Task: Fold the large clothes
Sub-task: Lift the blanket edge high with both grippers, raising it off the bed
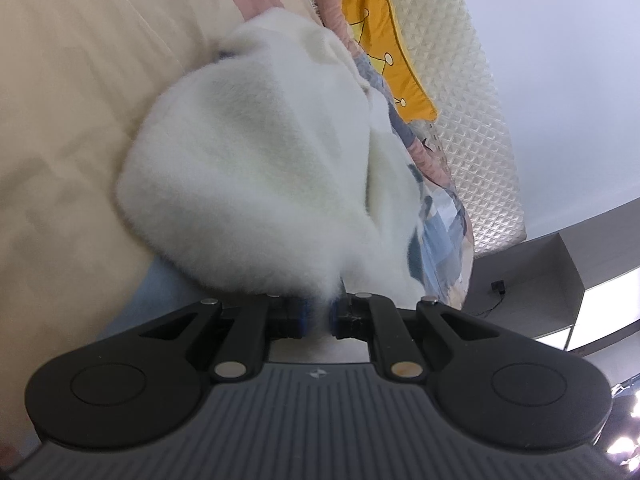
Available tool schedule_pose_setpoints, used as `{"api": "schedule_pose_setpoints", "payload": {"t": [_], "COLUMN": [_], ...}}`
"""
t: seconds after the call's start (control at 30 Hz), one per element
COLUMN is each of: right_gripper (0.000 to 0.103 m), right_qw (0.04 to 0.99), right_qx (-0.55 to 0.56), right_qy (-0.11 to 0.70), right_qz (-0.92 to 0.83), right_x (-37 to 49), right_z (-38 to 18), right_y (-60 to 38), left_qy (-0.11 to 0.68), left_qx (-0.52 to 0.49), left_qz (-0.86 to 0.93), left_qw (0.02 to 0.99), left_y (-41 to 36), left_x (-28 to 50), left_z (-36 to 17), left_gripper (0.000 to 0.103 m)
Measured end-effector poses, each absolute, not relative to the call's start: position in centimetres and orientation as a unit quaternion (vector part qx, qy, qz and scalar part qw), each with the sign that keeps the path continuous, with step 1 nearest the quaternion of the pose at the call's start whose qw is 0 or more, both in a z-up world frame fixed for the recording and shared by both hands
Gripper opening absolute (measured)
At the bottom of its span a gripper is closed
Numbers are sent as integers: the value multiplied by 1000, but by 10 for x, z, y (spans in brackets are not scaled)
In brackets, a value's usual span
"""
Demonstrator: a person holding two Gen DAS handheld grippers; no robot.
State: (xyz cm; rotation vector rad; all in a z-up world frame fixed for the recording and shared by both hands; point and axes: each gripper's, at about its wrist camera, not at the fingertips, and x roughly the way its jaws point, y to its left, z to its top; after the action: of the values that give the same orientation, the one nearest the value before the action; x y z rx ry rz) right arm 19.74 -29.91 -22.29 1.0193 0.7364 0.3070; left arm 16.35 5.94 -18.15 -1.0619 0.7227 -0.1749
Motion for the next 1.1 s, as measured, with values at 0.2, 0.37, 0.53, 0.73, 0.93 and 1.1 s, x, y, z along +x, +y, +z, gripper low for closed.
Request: {"api": "schedule_pose_setpoints", "payload": {"t": [0.2, 0.37, 0.53, 0.73, 0.93, 1.1], "right_gripper": [15, 14, 13, 13, 14, 14], "right_qw": [826, 844, 866, 874, 887, 903], "right_qx": [438, 421, 387, 372, 344, 292], "right_qy": [330, 297, 259, 218, 163, 117], "right_qz": [132, 147, 185, 225, 261, 292], "right_x": [195, 182, 153, 115, 77, 64], "right_z": [-215, -195, -165, -133, -68, 17], "right_y": [-293, -295, -291, -287, -276, -270], "left_qy": [332, 296, 244, 199, 144, 78], "left_qx": [-475, -464, -415, -424, -427, -416], "left_qz": [-63, -82, -91, -102, -123, -155], "left_qw": [813, 831, 872, 877, 884, 893], "left_y": [50, 50, 47, 63, 89, 102], "left_x": [180, 167, 134, 91, 48, 27], "left_z": [-194, -178, -141, -104, -52, 27], "left_gripper": [13, 13, 12, 12, 12, 12]}}
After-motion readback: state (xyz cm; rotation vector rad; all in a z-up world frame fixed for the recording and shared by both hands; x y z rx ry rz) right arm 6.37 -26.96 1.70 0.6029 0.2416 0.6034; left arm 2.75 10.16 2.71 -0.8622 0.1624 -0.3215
